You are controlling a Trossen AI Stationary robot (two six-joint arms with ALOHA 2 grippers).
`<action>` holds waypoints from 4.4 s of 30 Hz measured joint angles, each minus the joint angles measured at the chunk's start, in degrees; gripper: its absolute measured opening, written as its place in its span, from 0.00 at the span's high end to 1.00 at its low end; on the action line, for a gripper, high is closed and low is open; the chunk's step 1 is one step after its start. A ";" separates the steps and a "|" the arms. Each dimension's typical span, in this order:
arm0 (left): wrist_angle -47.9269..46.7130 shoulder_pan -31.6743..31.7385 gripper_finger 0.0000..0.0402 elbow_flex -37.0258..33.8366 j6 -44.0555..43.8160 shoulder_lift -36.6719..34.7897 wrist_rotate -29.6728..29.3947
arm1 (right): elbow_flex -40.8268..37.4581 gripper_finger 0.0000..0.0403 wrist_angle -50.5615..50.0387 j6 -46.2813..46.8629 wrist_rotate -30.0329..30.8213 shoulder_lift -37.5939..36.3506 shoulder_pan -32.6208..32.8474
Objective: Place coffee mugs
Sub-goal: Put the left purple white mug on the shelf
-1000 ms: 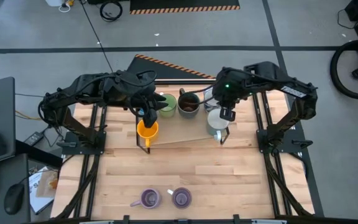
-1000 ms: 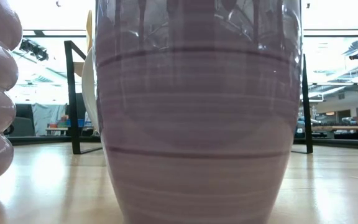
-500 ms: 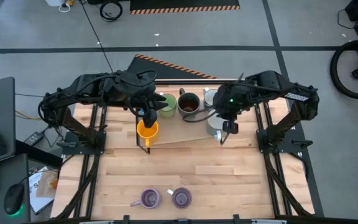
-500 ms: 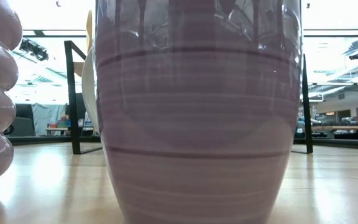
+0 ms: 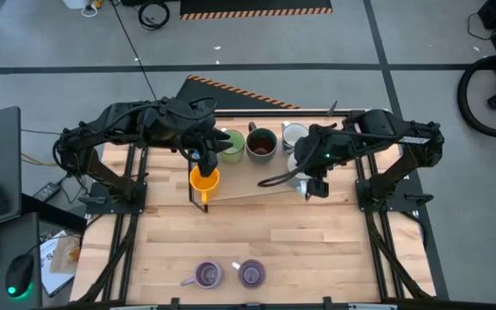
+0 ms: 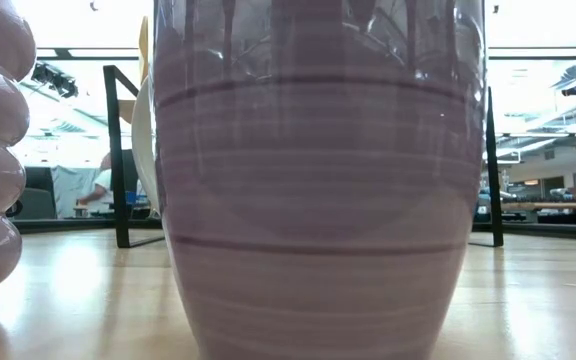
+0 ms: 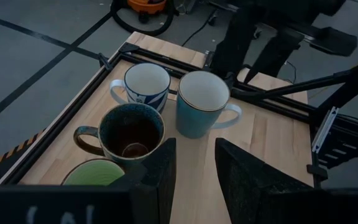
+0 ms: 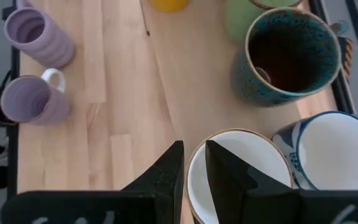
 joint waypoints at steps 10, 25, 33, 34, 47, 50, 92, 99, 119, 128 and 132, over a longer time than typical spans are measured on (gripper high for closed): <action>-0.01 0.00 0.71 0.00 -0.01 0.00 0.00 | 0.00 0.82 -0.23 4.41 5.36 0.00 3.44; 0.01 -0.01 0.71 0.00 -0.02 0.00 0.00 | 0.00 0.82 1.46 7.26 7.09 0.00 4.34; -0.01 0.00 0.71 0.00 -0.02 0.00 0.00 | 0.00 0.82 2.52 9.60 7.08 0.00 4.69; 0.01 0.00 0.71 0.00 0.02 0.00 0.00 | 0.00 0.82 2.51 9.71 7.08 0.00 4.86; -0.01 0.00 0.71 0.00 0.00 0.00 -0.01 | 0.00 0.82 2.69 9.86 7.26 0.00 5.17; -0.01 -0.01 0.71 0.00 0.00 0.00 0.00 | 0.00 0.82 3.38 9.84 7.26 0.00 5.17; 0.01 0.00 0.71 0.00 -0.01 0.00 0.00 | 0.00 0.82 3.37 9.22 7.02 0.00 5.17; -0.01 -0.01 0.71 0.00 -0.02 0.00 0.00 | 0.00 0.82 3.37 9.22 6.99 0.00 5.17; 0.01 0.00 0.71 0.00 -0.02 0.00 0.00 | 0.00 0.82 3.41 12.43 6.72 0.00 7.82; 0.05 0.00 0.71 0.00 -0.02 0.00 0.00 | 0.00 0.82 4.58 13.68 9.90 0.00 13.19; 0.93 0.00 0.71 0.00 -0.02 0.00 0.00 | 0.00 0.82 4.59 13.42 10.05 0.00 14.04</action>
